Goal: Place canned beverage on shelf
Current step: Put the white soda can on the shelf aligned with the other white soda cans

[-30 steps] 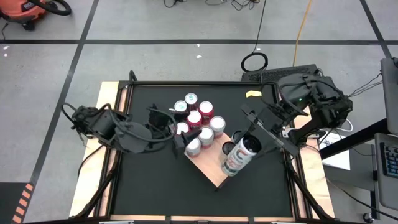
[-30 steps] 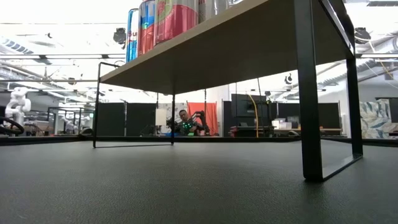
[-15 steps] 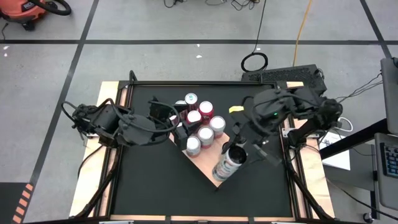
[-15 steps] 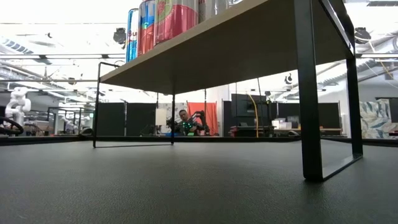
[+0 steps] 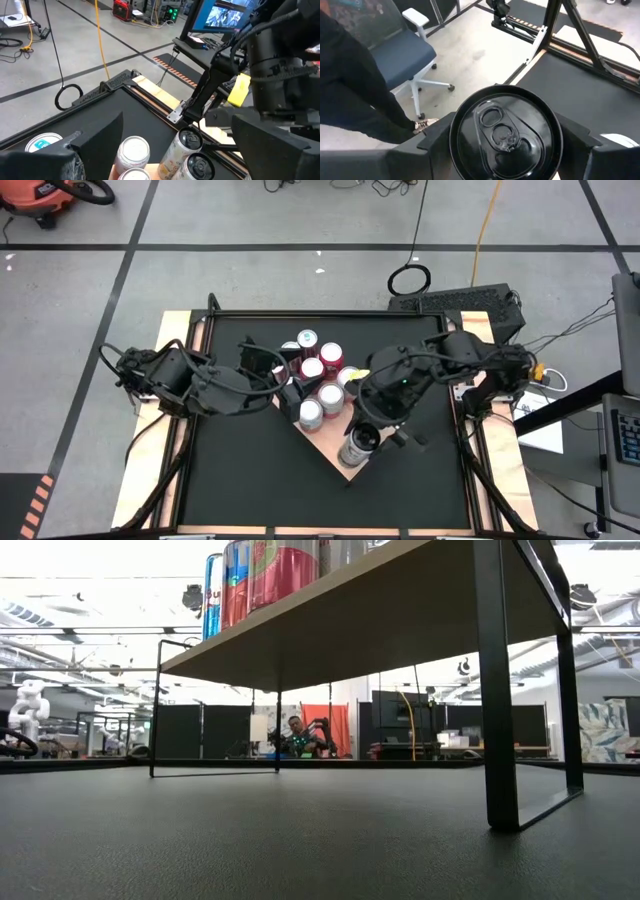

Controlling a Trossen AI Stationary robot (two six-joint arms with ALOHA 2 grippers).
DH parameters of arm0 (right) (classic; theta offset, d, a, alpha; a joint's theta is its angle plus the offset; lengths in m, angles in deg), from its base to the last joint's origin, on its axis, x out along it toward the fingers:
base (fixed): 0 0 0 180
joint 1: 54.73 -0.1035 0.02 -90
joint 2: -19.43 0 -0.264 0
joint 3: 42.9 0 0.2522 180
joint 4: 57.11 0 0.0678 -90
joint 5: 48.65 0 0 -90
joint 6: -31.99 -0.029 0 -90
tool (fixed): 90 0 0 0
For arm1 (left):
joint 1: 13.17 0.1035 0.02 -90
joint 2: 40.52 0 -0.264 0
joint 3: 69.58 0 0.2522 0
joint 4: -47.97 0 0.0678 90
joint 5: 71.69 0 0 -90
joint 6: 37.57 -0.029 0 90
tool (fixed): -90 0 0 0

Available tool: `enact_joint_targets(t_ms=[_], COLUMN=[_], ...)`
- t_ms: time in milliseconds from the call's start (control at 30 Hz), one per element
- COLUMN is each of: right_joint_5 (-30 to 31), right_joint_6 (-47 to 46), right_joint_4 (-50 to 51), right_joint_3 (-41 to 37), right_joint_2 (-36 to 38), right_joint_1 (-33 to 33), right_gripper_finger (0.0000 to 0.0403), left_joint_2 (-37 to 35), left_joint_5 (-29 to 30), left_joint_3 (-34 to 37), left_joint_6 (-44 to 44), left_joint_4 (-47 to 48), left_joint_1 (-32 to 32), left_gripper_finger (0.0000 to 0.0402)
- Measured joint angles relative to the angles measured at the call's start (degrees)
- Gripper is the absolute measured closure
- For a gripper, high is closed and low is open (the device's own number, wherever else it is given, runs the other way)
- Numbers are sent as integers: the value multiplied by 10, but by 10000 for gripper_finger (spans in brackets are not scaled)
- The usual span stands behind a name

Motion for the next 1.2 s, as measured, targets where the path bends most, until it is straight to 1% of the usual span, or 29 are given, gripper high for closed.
enact_joint_targets(t_ms=[400, 500, 667, 800, 933, 1033, 1200], right_joint_5=[-4, -19, -39, -46, -49, -49, -45], right_joint_6=[19, 22, 12, 21, 28, 28, 28], right_joint_4=[12, 26, 16, 7, -12, -38, -46], right_joint_3=[0, -1, -43, -60, -78, -110, -160], right_joint_2=[-47, -54, -37, -27, -26, -27, -27], right_joint_1=[4, 10, 42, 56, 57, 54, 54], right_gripper_finger=[165, 165, 165, 165, 165, 165, 165], left_joint_2=[0, 0, 0, 0, 0, 0, 0], left_joint_5=[0, -1, -3, -11, -13, -14, -14], left_joint_3=[0, 0, 0, 0, 0, 0, 0], left_joint_6=[0, 0, 4, 15, 15, 15, 15], left_joint_4=[0, 0, 0, 3, 11, 15, 23], left_joint_1=[0, -1, -2, -2, -2, -2, -2], left_gripper_finger=[29, 29, 29, 29, 29, 29, 29])
